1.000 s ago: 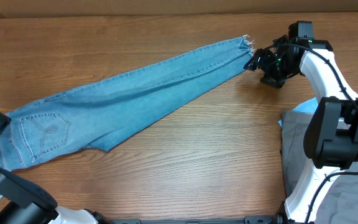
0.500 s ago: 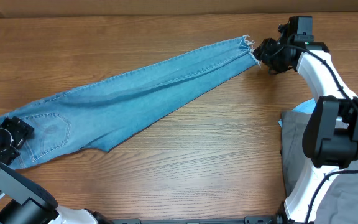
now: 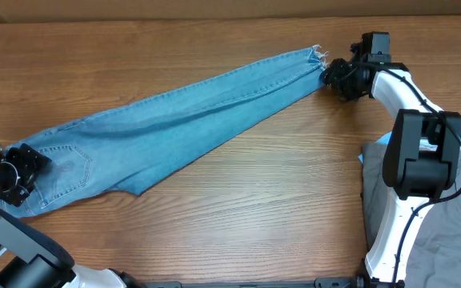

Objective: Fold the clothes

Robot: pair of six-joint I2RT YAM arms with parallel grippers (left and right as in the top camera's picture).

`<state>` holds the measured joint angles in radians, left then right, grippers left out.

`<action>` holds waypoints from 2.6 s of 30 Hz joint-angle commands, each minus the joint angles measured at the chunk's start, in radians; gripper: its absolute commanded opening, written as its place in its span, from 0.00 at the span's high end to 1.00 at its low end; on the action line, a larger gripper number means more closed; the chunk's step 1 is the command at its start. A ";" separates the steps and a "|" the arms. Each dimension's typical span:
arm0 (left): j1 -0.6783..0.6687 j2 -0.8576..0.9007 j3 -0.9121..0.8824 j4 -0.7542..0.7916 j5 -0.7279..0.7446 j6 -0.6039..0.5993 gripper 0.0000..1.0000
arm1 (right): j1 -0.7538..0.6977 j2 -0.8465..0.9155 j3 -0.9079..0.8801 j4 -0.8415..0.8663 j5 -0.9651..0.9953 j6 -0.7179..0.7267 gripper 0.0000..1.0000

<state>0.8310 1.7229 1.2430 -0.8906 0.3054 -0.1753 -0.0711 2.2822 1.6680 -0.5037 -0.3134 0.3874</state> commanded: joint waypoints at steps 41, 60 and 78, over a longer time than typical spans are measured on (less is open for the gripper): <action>0.000 0.004 0.064 -0.069 0.037 0.093 0.13 | -0.088 -0.241 0.037 -0.536 0.228 -0.047 0.96; -0.001 0.004 0.147 -0.142 0.090 0.135 0.45 | -0.025 -0.197 -0.114 -0.503 0.063 0.000 0.93; -0.007 0.004 0.147 -0.171 0.110 0.154 0.40 | -0.043 -0.170 -0.205 0.182 -0.360 0.227 0.95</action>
<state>0.8307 1.7229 1.3682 -1.0531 0.3943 -0.0483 -0.0952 2.1223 1.4380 -0.2790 -0.5259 0.6037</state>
